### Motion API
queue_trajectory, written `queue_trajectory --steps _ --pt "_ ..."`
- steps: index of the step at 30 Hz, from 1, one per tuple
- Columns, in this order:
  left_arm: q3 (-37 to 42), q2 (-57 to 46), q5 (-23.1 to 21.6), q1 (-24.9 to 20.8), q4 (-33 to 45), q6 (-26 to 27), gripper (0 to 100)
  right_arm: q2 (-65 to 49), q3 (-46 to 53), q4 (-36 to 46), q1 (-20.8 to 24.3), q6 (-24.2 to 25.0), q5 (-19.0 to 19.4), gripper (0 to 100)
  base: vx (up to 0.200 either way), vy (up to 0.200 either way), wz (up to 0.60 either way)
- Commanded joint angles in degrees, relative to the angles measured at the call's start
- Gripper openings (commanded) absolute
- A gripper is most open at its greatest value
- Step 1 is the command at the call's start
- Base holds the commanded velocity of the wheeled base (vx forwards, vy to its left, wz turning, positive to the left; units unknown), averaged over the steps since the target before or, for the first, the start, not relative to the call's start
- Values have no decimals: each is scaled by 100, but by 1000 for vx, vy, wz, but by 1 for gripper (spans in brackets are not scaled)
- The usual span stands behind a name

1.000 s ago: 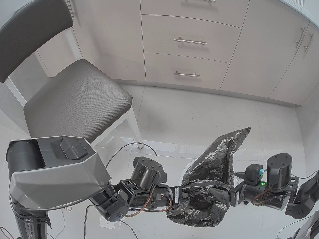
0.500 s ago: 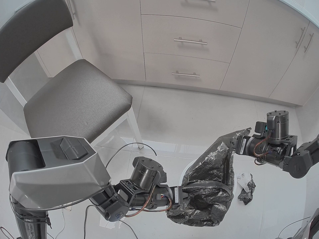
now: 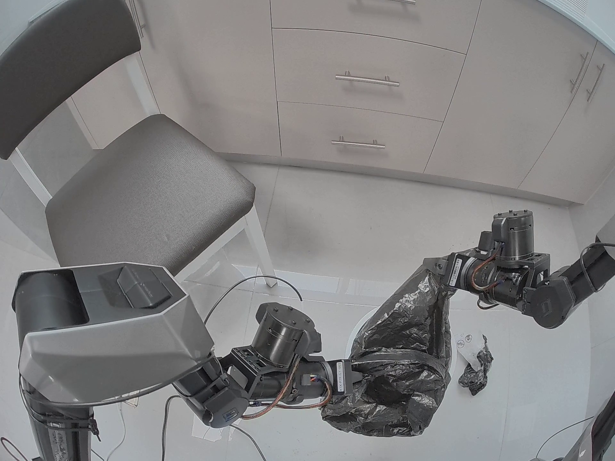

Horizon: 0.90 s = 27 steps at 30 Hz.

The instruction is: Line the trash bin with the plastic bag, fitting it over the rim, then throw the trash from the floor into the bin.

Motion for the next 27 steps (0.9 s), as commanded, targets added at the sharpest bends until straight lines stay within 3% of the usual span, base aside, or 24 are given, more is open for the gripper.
queue_trajectory --steps 1,9,16,21,27 --pt "-2 9 2 -1 -3 -9 0 83 -31 6 5 -3 1 0 0 0 0" --pt "-11 9 10 -1 -3 0 0 135 31 50 14 -20 18 0 0 0 0" --pt "-11 36 19 -1 -3 0 0 821 66 77 198 -3 502 0 0 0 0" --pt "-11 36 19 -1 -3 0 0 1603 171 42 479 6 589 0 0 0 0" --pt "-11 36 19 -1 -3 0 0 2034 180 68 515 6 792 0 0 0 0"
